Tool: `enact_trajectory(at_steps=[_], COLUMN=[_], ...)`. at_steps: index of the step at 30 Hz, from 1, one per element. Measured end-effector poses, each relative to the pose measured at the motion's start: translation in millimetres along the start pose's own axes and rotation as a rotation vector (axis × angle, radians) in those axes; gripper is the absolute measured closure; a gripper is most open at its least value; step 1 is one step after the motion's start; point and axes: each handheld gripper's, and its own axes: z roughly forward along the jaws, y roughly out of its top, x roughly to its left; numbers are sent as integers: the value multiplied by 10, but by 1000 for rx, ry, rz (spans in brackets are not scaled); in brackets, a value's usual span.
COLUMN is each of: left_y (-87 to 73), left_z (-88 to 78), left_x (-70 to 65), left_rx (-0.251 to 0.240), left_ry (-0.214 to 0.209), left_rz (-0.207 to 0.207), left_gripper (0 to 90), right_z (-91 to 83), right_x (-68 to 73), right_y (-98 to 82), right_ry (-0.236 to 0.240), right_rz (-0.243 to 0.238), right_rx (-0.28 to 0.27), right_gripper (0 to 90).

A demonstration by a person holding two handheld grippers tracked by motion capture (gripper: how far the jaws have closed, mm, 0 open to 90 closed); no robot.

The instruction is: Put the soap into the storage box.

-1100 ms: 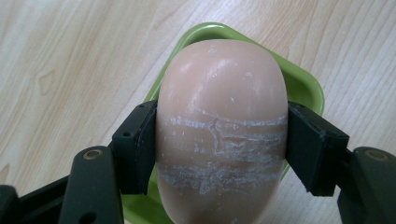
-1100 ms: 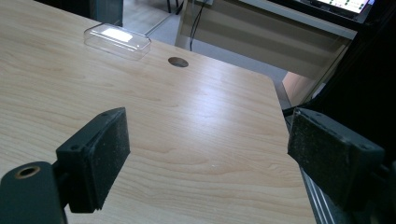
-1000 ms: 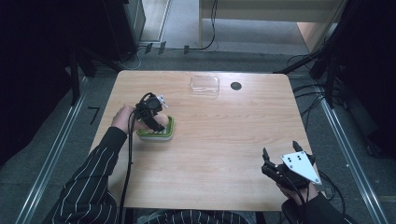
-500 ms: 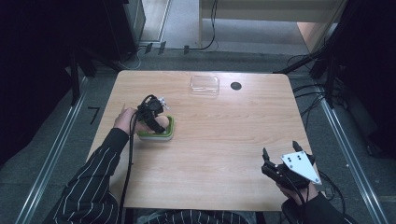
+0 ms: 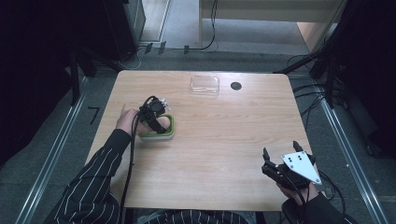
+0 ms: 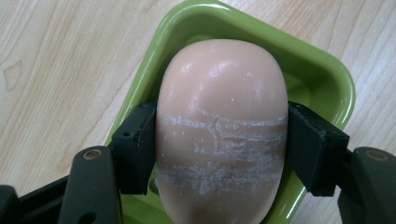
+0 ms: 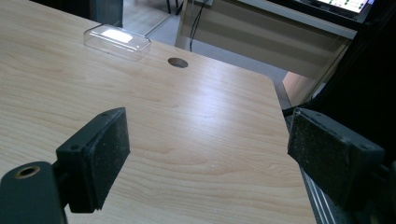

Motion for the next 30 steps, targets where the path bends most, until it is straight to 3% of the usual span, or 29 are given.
enact_trajectory(at_steps=[11, 30], left_y=[-32, -63], left_z=[-1, -5], left_x=[4, 8], left_rx=[-18, -60], left_ry=[-17, -21], left_rz=[49, 38], left_gripper=[331, 314], right_z=[-1, -1], right_x=[6, 1], right_y=[1, 1], right_ry=[1, 0], right_rz=[0, 1], right_rx=[2, -1], right_gripper=[136, 136])
